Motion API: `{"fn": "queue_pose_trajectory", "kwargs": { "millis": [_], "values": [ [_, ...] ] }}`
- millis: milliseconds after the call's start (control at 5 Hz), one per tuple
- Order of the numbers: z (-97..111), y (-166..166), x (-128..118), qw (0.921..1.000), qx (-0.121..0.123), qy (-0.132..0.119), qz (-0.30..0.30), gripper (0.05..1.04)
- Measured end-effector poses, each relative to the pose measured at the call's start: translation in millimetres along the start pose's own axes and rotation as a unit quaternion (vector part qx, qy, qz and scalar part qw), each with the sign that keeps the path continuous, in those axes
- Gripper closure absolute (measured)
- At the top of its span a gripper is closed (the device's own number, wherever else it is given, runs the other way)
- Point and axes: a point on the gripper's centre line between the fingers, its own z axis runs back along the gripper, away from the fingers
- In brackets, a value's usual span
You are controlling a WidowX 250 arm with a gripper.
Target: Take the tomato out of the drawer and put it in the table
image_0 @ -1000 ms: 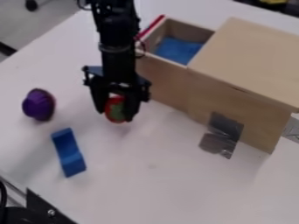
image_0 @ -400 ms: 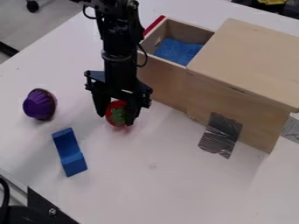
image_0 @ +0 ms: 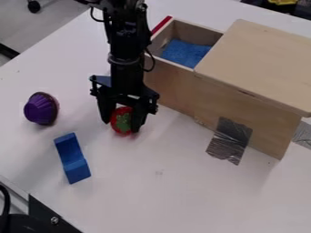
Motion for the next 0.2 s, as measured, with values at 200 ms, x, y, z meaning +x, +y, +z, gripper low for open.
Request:
{"fn": "queue_pose_trajectory", "kwargs": {
  "millis": [200],
  "values": [
    [0.0, -0.6, 0.0, 1.0, -0.002, 0.0, -0.001, 0.076]
  ]
}}
